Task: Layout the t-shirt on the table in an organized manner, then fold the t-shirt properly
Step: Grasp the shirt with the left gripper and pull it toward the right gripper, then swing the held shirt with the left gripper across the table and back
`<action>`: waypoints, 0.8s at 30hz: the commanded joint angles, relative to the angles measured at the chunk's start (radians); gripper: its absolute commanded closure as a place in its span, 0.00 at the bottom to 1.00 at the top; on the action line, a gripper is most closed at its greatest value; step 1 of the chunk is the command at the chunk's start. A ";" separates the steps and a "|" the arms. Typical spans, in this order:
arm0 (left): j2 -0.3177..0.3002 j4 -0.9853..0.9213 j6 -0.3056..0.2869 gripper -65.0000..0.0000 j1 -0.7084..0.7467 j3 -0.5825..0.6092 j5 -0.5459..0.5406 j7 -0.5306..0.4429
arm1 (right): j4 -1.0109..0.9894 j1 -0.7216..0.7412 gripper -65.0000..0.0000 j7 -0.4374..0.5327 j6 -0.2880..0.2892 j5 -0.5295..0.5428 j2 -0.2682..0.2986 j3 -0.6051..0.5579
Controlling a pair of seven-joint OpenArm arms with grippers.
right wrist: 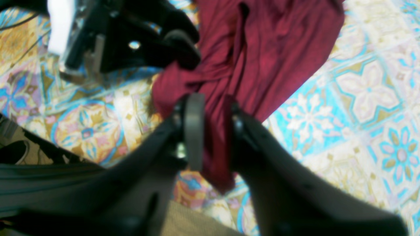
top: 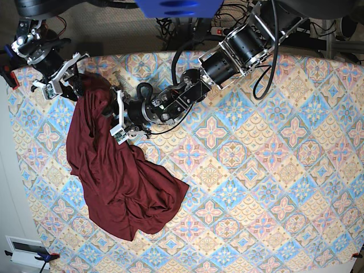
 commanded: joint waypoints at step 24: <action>0.015 -0.067 -0.005 0.63 -0.026 0.241 -0.167 -0.028 | 0.012 -0.003 0.69 0.024 0.001 0.020 0.012 0.132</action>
